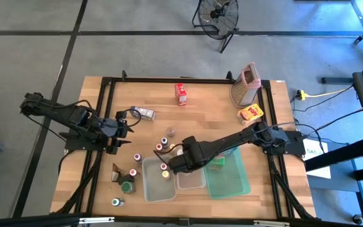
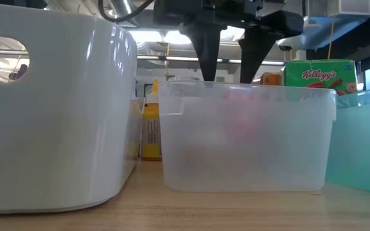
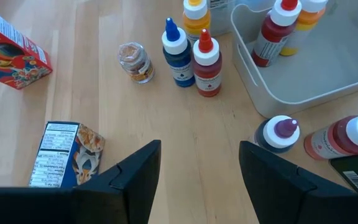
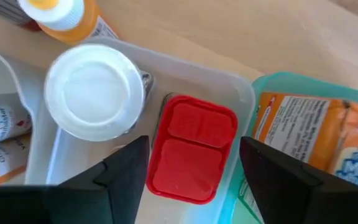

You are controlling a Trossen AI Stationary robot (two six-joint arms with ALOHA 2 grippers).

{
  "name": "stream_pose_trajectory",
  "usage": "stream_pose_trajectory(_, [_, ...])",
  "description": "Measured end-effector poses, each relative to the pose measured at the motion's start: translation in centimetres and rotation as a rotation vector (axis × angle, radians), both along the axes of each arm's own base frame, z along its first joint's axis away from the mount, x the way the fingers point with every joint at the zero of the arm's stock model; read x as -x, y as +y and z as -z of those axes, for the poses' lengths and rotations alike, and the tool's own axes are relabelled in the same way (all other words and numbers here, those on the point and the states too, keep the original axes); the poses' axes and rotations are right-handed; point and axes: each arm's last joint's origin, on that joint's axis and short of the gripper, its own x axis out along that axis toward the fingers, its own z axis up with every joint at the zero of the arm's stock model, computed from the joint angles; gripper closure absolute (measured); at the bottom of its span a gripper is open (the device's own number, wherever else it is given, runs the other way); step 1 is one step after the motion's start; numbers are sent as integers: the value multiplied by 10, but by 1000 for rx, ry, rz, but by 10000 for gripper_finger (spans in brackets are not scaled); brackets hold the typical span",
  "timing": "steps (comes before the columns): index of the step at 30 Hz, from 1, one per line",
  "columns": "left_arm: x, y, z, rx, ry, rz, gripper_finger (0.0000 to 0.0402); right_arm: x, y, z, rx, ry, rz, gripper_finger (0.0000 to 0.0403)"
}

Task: Pick & Place Kitchen Items
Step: Put the purple food coloring bottle into the gray bin

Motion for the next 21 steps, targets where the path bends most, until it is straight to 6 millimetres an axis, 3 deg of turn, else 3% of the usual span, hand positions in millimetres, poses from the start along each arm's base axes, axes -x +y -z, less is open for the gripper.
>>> stream_pose_trajectory(11, [-1, 0, -1, -5, -15, 1, 190, 10, -8, -33, -16, -36, -152, 160])
stream_pose_trajectory(21, [-14, -4, -15, 43, -209, -5, 190, 16, -18, -54, 125, -50, -379, 160])
